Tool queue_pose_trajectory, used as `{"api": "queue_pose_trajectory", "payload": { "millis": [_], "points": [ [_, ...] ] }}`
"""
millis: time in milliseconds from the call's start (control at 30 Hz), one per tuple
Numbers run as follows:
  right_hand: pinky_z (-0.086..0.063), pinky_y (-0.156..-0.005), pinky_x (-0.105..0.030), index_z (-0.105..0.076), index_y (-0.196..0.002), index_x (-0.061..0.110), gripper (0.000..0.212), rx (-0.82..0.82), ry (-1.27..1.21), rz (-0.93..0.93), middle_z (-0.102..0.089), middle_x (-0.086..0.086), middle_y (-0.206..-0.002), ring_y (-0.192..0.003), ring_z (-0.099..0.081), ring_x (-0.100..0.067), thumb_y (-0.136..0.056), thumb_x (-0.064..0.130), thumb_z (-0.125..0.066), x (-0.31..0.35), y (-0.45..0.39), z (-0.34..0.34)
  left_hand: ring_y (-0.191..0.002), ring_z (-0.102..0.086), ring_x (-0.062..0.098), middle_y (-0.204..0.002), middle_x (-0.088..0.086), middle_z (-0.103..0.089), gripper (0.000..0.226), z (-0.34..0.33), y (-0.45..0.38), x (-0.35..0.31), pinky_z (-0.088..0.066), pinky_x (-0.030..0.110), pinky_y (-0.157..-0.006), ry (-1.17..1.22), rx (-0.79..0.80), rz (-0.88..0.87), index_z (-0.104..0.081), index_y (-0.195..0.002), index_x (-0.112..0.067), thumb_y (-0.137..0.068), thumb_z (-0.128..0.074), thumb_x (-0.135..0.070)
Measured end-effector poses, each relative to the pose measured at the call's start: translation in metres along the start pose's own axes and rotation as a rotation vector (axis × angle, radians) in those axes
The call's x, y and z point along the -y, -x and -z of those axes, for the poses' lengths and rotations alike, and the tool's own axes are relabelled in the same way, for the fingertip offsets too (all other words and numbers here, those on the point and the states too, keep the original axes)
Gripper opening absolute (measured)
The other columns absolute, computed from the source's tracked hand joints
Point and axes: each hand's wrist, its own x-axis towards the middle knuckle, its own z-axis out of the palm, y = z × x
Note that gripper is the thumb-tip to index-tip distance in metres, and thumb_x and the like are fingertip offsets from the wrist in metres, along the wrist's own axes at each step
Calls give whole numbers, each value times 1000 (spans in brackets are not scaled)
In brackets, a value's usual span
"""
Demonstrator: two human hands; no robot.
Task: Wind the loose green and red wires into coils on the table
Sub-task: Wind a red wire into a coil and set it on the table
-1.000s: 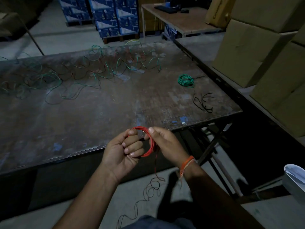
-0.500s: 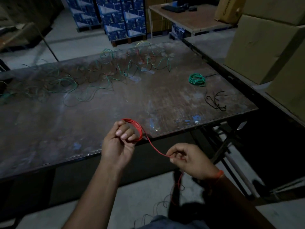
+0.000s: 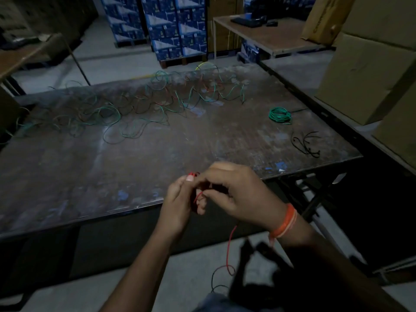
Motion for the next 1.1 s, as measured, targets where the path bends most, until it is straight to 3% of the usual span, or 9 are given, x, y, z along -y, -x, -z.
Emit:
{"api": "queue_pose_trajectory", "payload": {
  "millis": [100,233,433,533,767,867,933,1100],
  "points": [
    [-49,-74,-30,-71,-102,9,16,-21,-4,19,-64,-3,-88,-83,-60,-17,-86,9,-74,5,-14,-6,-46,-29,11,-53,1,-35,37,12,1,-1,-24,23,-43,66,8,22,-51,-85,2,-107,-37,-23],
    [-49,-76,-24,-72,-99,11,14,-140,-36,-40,-65,0,-91,-85,-62,-13,-86,7,-75,5,-20,-17,-50,-17,10,-54,-1,-25,28,25,10,-5,-8,32,-50,236,65,94,-49,-78,-9,-102,-40,-21],
    [-52,-80,-28,-74,-93,8,14,-261,-60,-111,-64,-3,-96,-93,-64,-13,-85,-3,-72,3,-17,-44,-44,-13,7,-51,-4,-22,28,42,22,-4,-12,17,-43,386,161,234,-49,-81,-8,-99,-38,-26],
    [-54,-80,-33,-75,-93,12,11,-269,-152,-200,-66,1,-94,-92,-65,-11,-88,3,-72,1,-13,-52,-44,-10,8,-51,-5,-22,24,46,24,-6,-7,20,-43,477,214,262,-46,-80,-11,-95,-41,-29],
    [-52,-99,-46,-68,-120,19,22,-83,-486,-411,-72,3,-113,-110,-67,-17,-102,22,-55,2,1,-73,-36,-16,3,-46,-10,-24,31,54,24,-4,-8,19,-38,715,215,321,-45,-72,-15,-100,-36,-26],
    [-54,-93,-49,-68,-124,20,26,-70,-427,-421,-74,2,-110,-104,-69,-19,-99,20,-59,5,5,-78,-35,-18,2,-44,-11,-26,37,57,23,0,-10,19,-38,842,219,362,-50,-69,-17,-101,-34,-27],
    [-56,-83,-47,-71,-117,18,23,-102,-358,-433,-74,0,-97,-90,-70,-16,-99,20,-57,6,6,-82,-34,-22,2,-44,-11,-27,36,57,24,1,-12,19,-39,880,229,368,-50,-70,-17,-101,-34,-27],
    [-54,-68,-27,-72,-103,14,19,-178,-438,-526,-66,0,-76,-70,-66,-11,-103,9,-54,10,6,-89,-34,-24,2,-44,-11,-27,35,55,25,0,-19,18,-39,876,229,362,-50,-70,-16,-100,-35,-26]
  ]
}}
